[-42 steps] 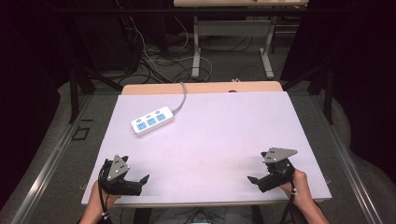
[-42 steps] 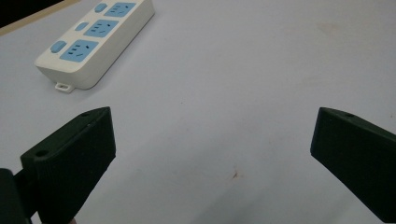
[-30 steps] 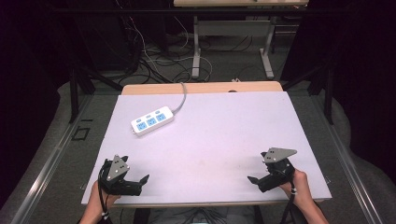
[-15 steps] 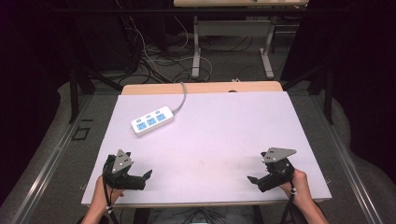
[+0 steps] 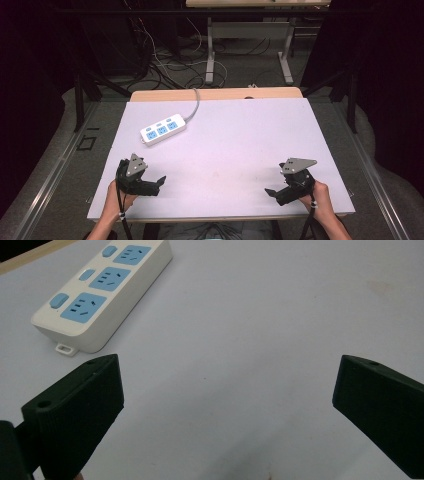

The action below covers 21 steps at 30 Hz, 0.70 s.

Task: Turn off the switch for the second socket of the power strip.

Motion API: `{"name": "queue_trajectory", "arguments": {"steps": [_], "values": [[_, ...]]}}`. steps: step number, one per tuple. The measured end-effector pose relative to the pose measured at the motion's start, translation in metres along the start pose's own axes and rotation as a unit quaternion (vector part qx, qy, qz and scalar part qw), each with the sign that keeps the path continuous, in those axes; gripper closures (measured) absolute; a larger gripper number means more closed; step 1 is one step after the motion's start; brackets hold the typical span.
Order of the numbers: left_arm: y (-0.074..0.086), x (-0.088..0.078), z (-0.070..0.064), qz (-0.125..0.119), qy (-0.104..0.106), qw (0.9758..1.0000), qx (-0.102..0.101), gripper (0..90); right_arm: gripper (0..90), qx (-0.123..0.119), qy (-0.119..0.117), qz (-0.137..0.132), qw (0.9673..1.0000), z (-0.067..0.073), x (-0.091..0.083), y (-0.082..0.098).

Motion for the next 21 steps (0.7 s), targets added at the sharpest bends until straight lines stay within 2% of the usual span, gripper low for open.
{"name": "queue_trajectory", "arguments": {"steps": [9,11,14,21], "values": [[-0.009,0.007,0.010,0.005,-0.003,1.0000,0.002,0.1,0.2,-0.003,0.003,-0.003,1.0000,0.000,0.001,0.000],[-0.011,0.009,0.013,0.008,-0.005,1.0000,0.000,0.1,0.2,0.000,0.004,-0.004,1.0000,0.000,0.001,0.000],[-0.015,0.014,0.017,0.003,0.004,1.0000,-0.007,0.2,0.2,0.000,0.004,-0.004,1.0000,0.000,0.001,0.000],[-0.022,0.020,0.025,0.005,-0.004,0.9999,-0.013,0.2,0.2,-0.002,0.000,0.002,1.0000,0.000,0.000,0.000]]}}
Point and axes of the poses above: each handheld gripper's, and its own axes: x roughly forward along the jaws, y roughly out of its underside, z roughly to its left, the point moved 2 cm from there along x, roughly forward along the jaws, and after that the axes turned 15 degrees about z, right-handed, at the moved point
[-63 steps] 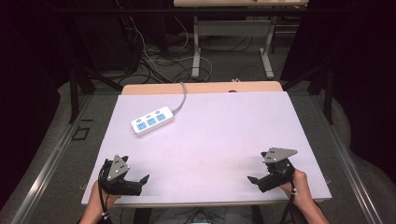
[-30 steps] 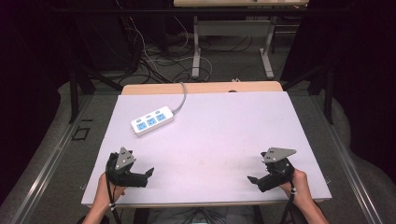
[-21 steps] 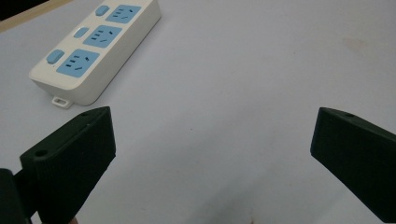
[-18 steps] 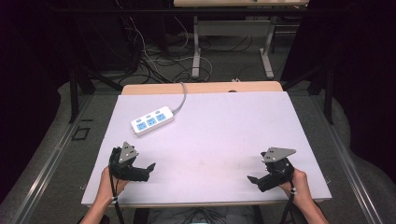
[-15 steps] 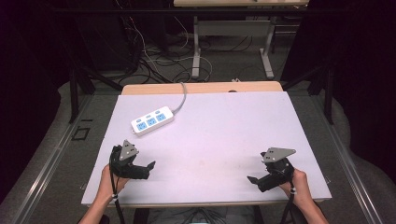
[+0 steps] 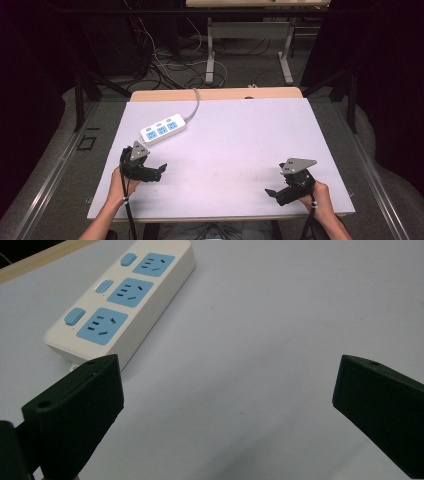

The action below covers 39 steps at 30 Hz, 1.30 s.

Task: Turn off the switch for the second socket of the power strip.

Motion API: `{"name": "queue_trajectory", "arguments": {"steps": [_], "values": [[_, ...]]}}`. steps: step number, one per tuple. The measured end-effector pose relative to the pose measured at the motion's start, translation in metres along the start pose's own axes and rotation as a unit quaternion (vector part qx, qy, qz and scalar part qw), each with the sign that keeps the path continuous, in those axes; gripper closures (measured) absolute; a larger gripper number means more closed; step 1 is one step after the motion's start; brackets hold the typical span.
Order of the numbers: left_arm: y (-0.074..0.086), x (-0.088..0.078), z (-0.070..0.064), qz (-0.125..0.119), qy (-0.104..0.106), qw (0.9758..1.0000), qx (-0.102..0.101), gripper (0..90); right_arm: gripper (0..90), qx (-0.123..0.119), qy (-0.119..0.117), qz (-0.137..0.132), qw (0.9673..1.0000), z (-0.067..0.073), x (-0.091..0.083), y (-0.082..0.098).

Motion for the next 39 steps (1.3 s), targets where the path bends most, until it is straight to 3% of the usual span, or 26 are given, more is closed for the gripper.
{"name": "queue_trajectory", "arguments": {"steps": [10,23,32,37,39], "values": [[-0.009,0.007,0.013,0.004,-0.009,0.9999,-0.011,0.2,0.2,-0.001,0.001,-0.001,1.0000,0.001,0.001,0.000],[-0.025,0.015,0.025,0.014,-0.018,0.9997,-0.005,0.2,0.2,-0.004,0.003,-0.003,1.0000,0.000,0.001,-0.001],[-0.035,0.023,0.033,0.026,-0.018,0.9994,-0.014,0.2,0.2,-0.003,0.002,-0.003,1.0000,0.001,0.001,-0.001],[-0.041,0.027,0.040,0.034,-0.023,0.9991,-0.012,0.4,0.2,-0.002,0.004,-0.005,1.0000,0.001,0.001,-0.001],[-0.045,0.029,0.043,0.026,-0.035,0.9990,-0.010,0.6,0.2,-0.001,0.002,-0.006,1.0000,0.001,0.001,-0.001]]}}
Point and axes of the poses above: each handheld gripper's, and its own axes: x roughly forward along the jaws, y roughly out of its underside, z roughly to its left, the point moved 2 cm from there along x, roughly forward along the jaws, and after that the axes turned 15 degrees about z, right-handed, at the moved point
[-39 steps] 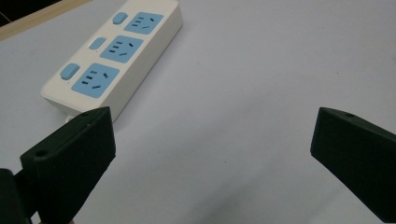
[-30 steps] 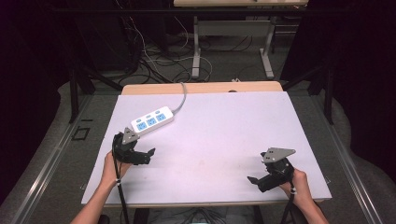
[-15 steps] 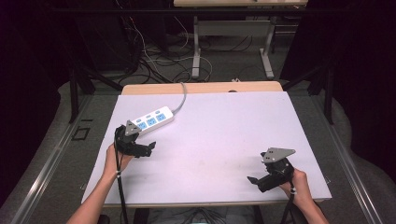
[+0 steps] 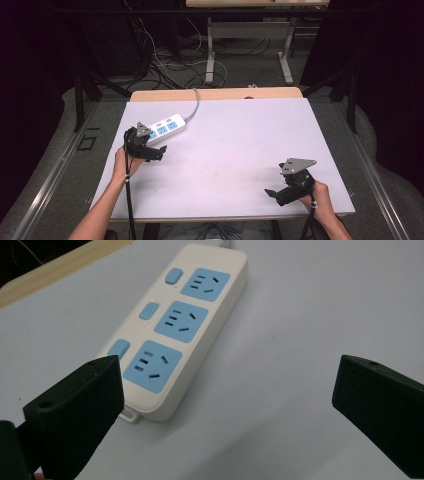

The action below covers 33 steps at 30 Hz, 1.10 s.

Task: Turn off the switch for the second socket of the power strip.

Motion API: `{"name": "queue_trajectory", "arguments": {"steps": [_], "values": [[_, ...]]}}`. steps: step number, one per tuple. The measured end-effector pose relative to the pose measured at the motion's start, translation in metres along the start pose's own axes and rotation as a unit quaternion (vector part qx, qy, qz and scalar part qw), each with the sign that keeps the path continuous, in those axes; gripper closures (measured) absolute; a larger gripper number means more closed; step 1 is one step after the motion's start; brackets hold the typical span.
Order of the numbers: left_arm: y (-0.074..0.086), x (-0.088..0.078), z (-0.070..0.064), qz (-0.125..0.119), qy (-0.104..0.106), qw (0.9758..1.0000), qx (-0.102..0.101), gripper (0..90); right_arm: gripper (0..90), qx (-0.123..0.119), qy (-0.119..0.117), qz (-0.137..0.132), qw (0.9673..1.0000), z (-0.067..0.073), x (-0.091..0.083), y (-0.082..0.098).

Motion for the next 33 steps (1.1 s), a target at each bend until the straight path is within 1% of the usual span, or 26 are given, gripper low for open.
{"name": "queue_trajectory", "arguments": {"steps": [4,5,6,7,8,9,11,12,14,15,16,17,18,19,20,21,22,23,24,25,26,27,29,30,31,33], "values": [[-0.007,0.003,0.007,0.005,-0.002,1.0000,-0.002,1.3,0.2,-0.002,0.000,0.001,1.0000,0.000,0.000,0.000],[-0.008,0.003,0.008,0.005,0.002,1.0000,-0.005,1.4,0.2,-0.001,0.000,0.001,1.0000,0.000,0.000,0.000],[-0.009,0.004,0.010,0.001,-0.004,1.0000,-0.006,1.5,0.2,-0.001,0.000,0.001,1.0000,0.000,0.000,0.000],[-0.011,0.005,0.012,0.004,-0.001,1.0000,-0.009,1.5,0.2,-0.001,0.000,0.001,1.0000,0.000,0.000,0.000],[-0.012,0.005,0.014,0.004,-0.001,1.0000,-0.005,1.7,0.2,0.000,-0.001,0.002,1.0000,0.000,0.000,0.000],[-0.014,0.007,0.015,0.000,-0.001,0.9999,-0.011,1.7,0.2,0.000,-0.001,0.002,1.0000,0.000,0.000,0.000],[-0.016,0.007,0.019,0.007,-0.001,0.9999,-0.013,1.6,0.2,-0.001,-0.002,0.002,1.0000,0.000,0.000,0.000],[-0.017,0.008,0.020,0.001,-0.002,0.9999,-0.013,1.3,0.2,-0.001,0.000,0.001,1.0000,0.000,0.000,0.000],[-0.019,0.009,0.024,0.001,-0.002,0.9998,-0.018,1.2,0.2,-0.001,0.000,0.000,1.0000,0.000,0.000,0.000],[-0.021,0.009,0.025,0.000,-0.001,0.9998,-0.022,1.2,0.2,-0.006,-0.001,0.001,1.0000,-0.001,0.000,0.000],[-0.021,0.011,0.027,-0.004,-0.006,0.9996,-0.026,1.0,0.2,-0.001,0.000,0.001,1.0000,0.000,0.001,0.000],[-0.022,0.011,0.030,0.004,-0.006,0.9997,-0.022,1.0,0.2,-0.001,0.000,0.001,1.0000,0.000,0.001,0.000],[-0.023,0.013,0.031,-0.003,-0.006,0.9996,-0.028,0.7,0.2,-0.006,0.000,-0.001,1.0000,-0.001,0.001,0.000],[-0.024,0.013,0.032,0.002,-0.003,0.9994,-0.034,0.7,0.2,-0.006,0.000,-0.001,1.0000,-0.001,0.001,0.000],[-0.026,0.015,0.033,-0.002,-0.005,0.9993,-0.036,0.7,0.2,-0.004,0.000,0.000,1.0000,-0.001,0.001,0.000],[-0.027,0.015,0.034,-0.003,-0.007,0.9994,-0.035,0.7,0.2,-0.004,0.000,0.000,1.0000,-0.001,0.001,0.000],[-0.028,0.016,0.035,-0.001,-0.004,0.9991,-0.041,0.8,0.2,-0.004,0.000,0.000,1.0000,-0.001,0.001,0.000],[-0.029,0.017,0.037,-0.003,-0.011,0.9993,-0.036,1.2,0.2,-0.001,-0.001,0.000,1.0000,0.000,0.001,0.000],[-0.030,0.019,0.037,0.000,-0.013,0.9992,-0.037,2.4,0.2,-0.005,0.000,-0.001,1.0000,-0.001,0.001,0.000],[-0.031,0.020,0.037,0.005,-0.008,0.9991,-0.042,3.5,0.2,-0.005,-0.002,0.000,1.0000,-0.001,0.001,0.000],[-0.032,0.023,0.039,-0.002,-0.009,0.9988,-0.047,4.5,0.2,-0.006,-0.003,0.001,1.0000,-0.001,0.001,0.000],[-0.032,0.024,0.040,0.002,-0.009,0.9986,-0.051,5.8,0.2,-0.001,-0.004,0.003,1.0000,-0.001,0.001,0.000],[-0.034,0.026,0.042,0.002,-0.010,0.9983,-0.057,11.2,0.2,-0.005,-0.003,0.002,1.0000,-0.001,0.001,0.000],[-0.034,0.027,0.043,-0.001,-0.013,0.9980,-0.062,11.2,0.2,-0.005,-0.003,0.002,1.0000,-0.001,0.001,0.000],[-0.035,0.027,0.045,-0.004,-0.019,0.9978,-0.064,16.5,0.2,-0.003,-0.005,0.004,1.0000,-0.001,0.001,0.000],[-0.037,0.028,0.045,-0.003,-0.024,0.9975,-0.067,16.4,0.2,-0.003,-0.003,0.002,1.0000,-0.001,0.001,0.000]]}}
Point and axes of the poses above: each handheld gripper's, and its own axes: x roughly forward along the jaws, y roughly out of its underside, z roughly to its left, the point moved 2 cm from there along x, roughly forward along the jaws, and after that the axes turned 15 degrees about z, right-handed, at the moved point
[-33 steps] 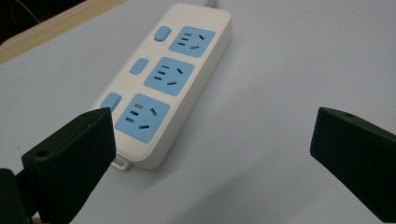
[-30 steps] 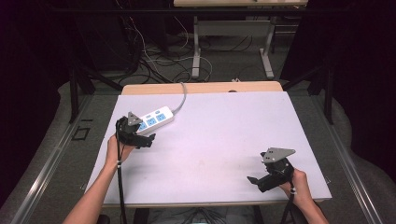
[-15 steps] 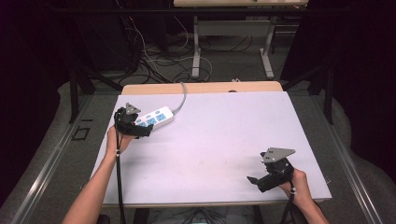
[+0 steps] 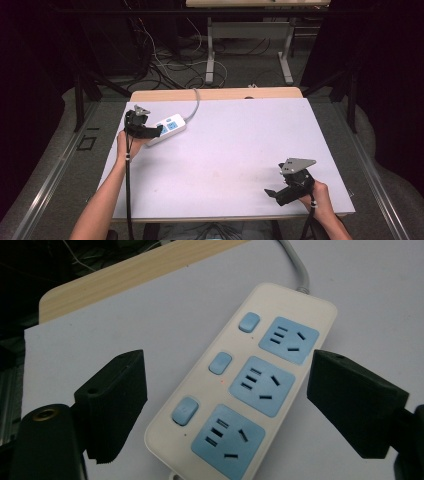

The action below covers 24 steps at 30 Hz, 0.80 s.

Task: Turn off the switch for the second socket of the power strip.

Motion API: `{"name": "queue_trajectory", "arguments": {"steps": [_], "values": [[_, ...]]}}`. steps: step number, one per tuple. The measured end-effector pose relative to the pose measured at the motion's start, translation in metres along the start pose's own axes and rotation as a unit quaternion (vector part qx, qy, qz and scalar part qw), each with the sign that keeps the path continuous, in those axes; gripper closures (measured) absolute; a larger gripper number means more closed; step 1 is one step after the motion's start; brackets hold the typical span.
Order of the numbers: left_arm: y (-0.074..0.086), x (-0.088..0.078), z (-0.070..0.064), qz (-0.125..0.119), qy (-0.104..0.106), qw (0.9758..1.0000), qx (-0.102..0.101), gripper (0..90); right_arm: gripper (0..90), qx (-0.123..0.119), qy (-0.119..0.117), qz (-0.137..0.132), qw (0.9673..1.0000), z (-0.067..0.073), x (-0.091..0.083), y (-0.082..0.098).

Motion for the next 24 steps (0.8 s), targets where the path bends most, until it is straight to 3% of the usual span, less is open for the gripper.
{"name": "queue_trajectory", "arguments": {"steps": [4,5,6,10,15,24], "values": [[-0.001,0.004,0.002,-0.010,-0.007,0.9999,-0.011,31.9,0.2,0.000,-0.002,0.002,1.0000,0.000,0.000,0.000],[-0.001,0.004,0.003,-0.008,-0.006,0.9998,-0.017,31.9,0.2,0.000,-0.002,0.002,1.0000,0.000,0.000,0.000],[-0.002,0.006,0.004,-0.015,-0.004,0.9997,-0.020,40.9,0.2,0.001,-0.001,0.001,1.0000,0.000,0.000,0.000],[0.000,0.012,0.007,-0.019,0.005,0.9992,-0.035,51.4,0.2,-0.005,-0.001,0.001,1.0000,0.000,0.000,0.000],[-0.001,0.016,0.008,-0.023,0.011,0.9990,-0.036,70.6,0.2,0.001,0.000,0.000,1.0000,0.001,0.001,0.000],[-0.003,0.025,0.006,-0.031,0.013,0.9990,-0.030,88.7,0.2,0.001,-0.001,0.000,1.0000,0.001,0.001,0.000]]}}
Point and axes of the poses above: each handheld gripper's, and its own axes: x roughly forward along the jaws, y roughly out of its underside, z roughly to its left, the point moved 2 cm from there along x, roughly forward along the jaws, and after that the axes turned 15 degrees about z, right-handed, at the moved point
